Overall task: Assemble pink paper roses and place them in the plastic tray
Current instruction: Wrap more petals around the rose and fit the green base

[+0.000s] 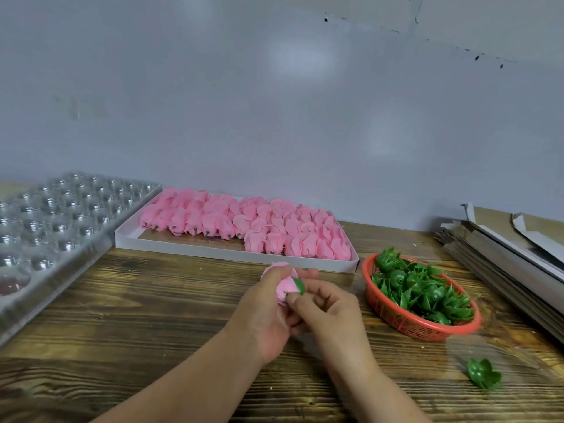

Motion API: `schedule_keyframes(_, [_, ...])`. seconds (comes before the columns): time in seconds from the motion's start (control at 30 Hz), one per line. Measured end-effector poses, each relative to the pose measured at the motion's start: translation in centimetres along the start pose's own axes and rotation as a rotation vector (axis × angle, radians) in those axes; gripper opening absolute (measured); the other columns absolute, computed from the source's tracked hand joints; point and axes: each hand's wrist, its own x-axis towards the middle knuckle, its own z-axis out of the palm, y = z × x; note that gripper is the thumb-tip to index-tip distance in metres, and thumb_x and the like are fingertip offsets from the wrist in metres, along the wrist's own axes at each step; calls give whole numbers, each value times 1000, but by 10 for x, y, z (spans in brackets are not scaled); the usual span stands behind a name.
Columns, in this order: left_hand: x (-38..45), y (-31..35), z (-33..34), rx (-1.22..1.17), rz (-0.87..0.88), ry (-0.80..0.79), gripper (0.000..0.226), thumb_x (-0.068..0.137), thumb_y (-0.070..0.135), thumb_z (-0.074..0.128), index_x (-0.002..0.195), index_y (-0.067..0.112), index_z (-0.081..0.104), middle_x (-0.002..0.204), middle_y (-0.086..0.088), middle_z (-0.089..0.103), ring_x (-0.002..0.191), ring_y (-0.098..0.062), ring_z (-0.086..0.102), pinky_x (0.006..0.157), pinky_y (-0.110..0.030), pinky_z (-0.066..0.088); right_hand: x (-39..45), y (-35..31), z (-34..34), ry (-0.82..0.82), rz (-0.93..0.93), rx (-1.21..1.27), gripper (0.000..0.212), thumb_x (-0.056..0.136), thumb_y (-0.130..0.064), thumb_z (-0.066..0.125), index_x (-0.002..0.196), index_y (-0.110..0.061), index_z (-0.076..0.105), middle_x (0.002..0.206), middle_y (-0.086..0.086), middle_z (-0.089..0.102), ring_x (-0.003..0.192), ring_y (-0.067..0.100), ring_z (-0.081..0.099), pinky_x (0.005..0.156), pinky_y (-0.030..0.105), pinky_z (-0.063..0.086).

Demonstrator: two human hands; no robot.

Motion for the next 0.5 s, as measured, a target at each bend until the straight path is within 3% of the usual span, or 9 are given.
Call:
schedule_keyframes(0.07, [0, 2, 2, -127, -8, 26, 36, 97, 23, 45, 85, 1, 71, 75, -17, 71, 58, -26, 68, 52, -33, 56, 1, 2, -3, 60, -161, -339, 31, 74, -7, 76, 96, -28, 71, 74, -2, 69, 66, 8, 60, 64, 22, 52])
schedule_keyframes(0.17, [1, 4, 1, -170, -28, 64, 29, 94, 21, 50, 100, -2, 67, 79, -17, 70, 60, -26, 69, 53, -33, 58, 0, 6, -4, 54, -339, -617, 44, 68, -15, 79, 106, -29, 66, 91, -13, 67, 79, 2, 59, 73, 19, 49])
schedule_keyframes(0.27, [0, 1, -1, -155, -58, 45, 35, 94, 20, 51, 80, 0, 77, 86, -16, 72, 67, -24, 71, 61, -32, 58, 0, 9, -4, 87, -491, -729, 44, 67, -18, 77, 109, -18, 67, 104, -9, 66, 93, 1, 60, 82, 16, 47])
schedule_keyframes(0.37, [-3, 1, 3, -143, -73, 34, 29, 89, 18, 55, 73, 3, 75, 90, -16, 73, 67, -23, 72, 56, -30, 57, 0, 8, -3, 144, -492, -674, 34, 65, -19, 72, 99, -15, 71, 92, -3, 70, 81, 7, 63, 75, 22, 50])
schedule_keyframes(0.43, [-4, 1, 4, -149, -56, 21, 15, 77, 16, 61, 70, 5, 68, 92, -15, 74, 65, -24, 71, 56, -31, 58, 1, 5, -2, 104, -314, -469, 22, 67, -13, 75, 86, -20, 71, 74, 3, 69, 66, 12, 61, 65, 35, 51])
schedule_keyframes(0.5, [-5, 3, 3, -150, -43, -6, 12, 71, 20, 62, 73, 9, 59, 96, -12, 74, 69, -24, 71, 66, -35, 59, 3, 2, -3, 28, -139, -210, 18, 72, 0, 75, 80, -16, 73, 63, 5, 65, 58, 11, 56, 56, 31, 48])
